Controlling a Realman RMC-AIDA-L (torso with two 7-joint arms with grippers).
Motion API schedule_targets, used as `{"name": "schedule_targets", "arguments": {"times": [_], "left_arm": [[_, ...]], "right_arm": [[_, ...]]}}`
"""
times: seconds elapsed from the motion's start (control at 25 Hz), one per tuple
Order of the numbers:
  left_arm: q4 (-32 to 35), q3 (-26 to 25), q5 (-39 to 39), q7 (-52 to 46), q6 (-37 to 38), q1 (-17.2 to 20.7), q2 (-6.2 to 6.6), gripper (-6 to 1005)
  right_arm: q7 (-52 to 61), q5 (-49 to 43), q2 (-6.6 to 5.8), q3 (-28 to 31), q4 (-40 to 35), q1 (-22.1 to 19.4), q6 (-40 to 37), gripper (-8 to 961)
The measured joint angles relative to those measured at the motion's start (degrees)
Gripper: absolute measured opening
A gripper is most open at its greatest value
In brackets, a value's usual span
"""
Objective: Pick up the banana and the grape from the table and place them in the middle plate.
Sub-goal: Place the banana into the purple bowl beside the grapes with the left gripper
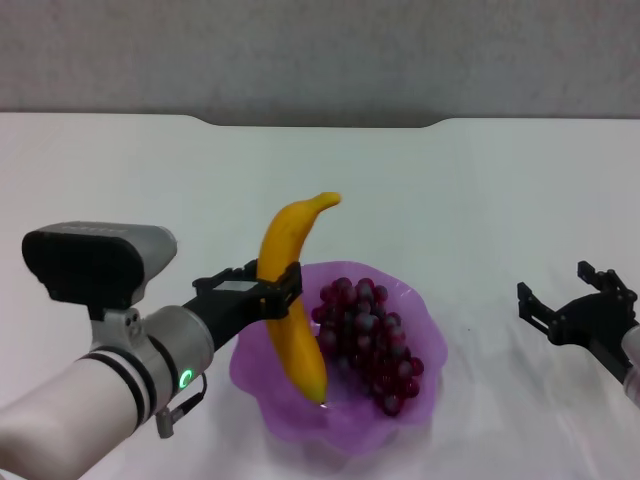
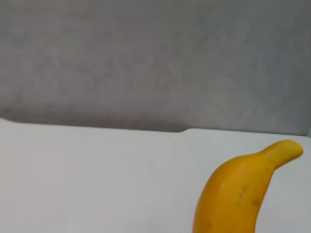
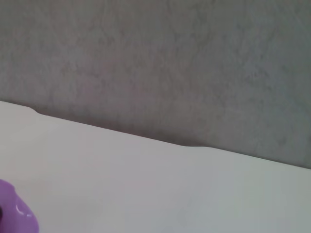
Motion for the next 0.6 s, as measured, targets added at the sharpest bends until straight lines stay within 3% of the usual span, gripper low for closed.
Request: {"name": "schedule_targets", "arguments": {"times": [0.6], "left_arm": [[3.09, 1.78, 0.36, -0.27, -0.38, -2.06, 0.00, 527]], "right_arm": [[-0.08, 0.00, 0.00, 0.15, -0.26, -0.03, 0.00, 904]]}}
